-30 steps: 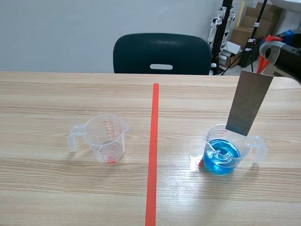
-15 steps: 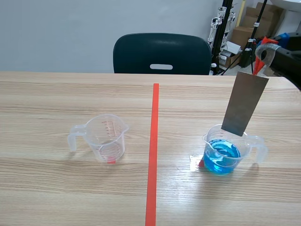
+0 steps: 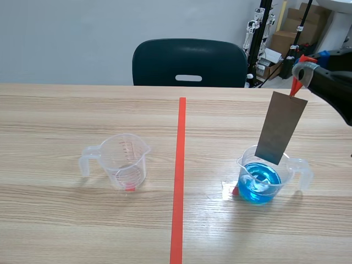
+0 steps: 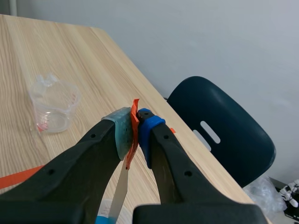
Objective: Do the redox reaction experiment. lower the plate into the blue solution
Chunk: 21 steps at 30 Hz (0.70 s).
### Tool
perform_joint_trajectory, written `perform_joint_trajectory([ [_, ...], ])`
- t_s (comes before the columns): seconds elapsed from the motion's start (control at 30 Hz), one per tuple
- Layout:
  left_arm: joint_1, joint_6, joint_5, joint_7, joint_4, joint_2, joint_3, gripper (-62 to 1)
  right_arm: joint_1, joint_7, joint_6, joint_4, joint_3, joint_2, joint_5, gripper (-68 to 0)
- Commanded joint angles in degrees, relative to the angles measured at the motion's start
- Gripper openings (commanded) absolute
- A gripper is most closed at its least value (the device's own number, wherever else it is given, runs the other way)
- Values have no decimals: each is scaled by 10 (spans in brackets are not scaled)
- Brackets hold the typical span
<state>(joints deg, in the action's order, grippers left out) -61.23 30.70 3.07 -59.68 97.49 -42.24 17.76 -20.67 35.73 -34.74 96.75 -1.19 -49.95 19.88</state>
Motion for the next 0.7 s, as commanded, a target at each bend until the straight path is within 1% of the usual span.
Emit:
perform_joint_trajectory([
  [0.0,1,1,6,-10,7,3,-2,-28,9,6,3,-3,2,1,11,-674],
  [0.4,1,1,6,-10,7,3,-2,-28,49,6,5,-52,53,2,28,-674],
  [0.67,1,1,6,-10,7,3,-2,-28,67,-7,5,-75,68,21,26,-674],
])
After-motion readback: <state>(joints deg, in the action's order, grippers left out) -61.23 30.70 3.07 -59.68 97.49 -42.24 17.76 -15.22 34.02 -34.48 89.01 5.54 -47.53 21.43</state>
